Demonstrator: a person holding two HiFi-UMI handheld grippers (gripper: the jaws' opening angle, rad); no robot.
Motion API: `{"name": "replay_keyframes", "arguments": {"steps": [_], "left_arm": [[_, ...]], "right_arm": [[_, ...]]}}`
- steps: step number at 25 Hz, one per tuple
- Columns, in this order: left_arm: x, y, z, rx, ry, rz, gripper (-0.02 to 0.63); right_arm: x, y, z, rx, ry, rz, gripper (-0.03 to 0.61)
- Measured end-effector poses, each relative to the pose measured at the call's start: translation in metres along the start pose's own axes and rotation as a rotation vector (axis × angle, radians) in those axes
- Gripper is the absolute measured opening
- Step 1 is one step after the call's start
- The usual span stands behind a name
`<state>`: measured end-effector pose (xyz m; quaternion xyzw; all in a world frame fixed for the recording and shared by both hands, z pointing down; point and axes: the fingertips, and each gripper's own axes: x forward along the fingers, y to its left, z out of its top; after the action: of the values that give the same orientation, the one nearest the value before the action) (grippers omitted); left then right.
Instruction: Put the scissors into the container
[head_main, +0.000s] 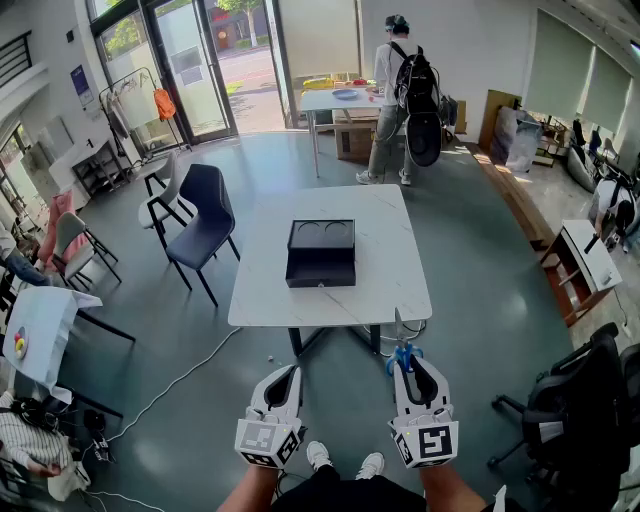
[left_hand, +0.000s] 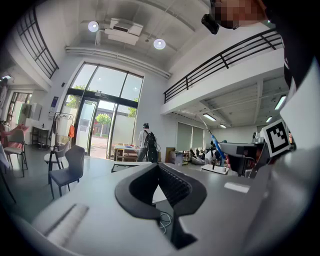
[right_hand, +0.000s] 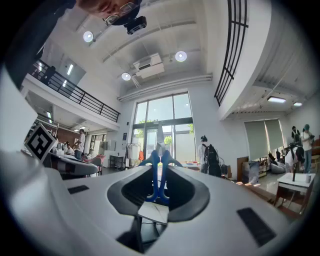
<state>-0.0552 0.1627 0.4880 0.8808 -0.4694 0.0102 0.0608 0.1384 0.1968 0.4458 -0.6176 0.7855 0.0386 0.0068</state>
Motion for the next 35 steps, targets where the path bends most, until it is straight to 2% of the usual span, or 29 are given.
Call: {"name": "replay_keyframes", "arguments": {"steps": [5,10,22,30,35], "left_arm": [[-0.001,0.013,0.008,-0.014,0.004,-0.025,0.01],[0.0,0.017,0.005,0.01,0.02,-0.042,0.009],[-0.004,0.043,0.009,0.02,0.009,-0.089,0.011],[-0.017,0.069,0.012,0.013,-0.001,-0.098,0.009],[-0.015,0.077,0.007,0.009,0.012,-0.1,0.011]], "right_arm": [[0.01,0.023,0.004,0.024,0.012,0.003,0.089],[0.018,0.034,0.003,0.018,0.028,0.012,0.089],[0.038,0.061,0.024,0.066,-0.032,-0.009,0.091],[0.047,0.081,0.021,0.103,-0.022,-0.023,0.091],[0.055,0.084,0.013,0.089,-0.003,-0.011,0.091]]}}
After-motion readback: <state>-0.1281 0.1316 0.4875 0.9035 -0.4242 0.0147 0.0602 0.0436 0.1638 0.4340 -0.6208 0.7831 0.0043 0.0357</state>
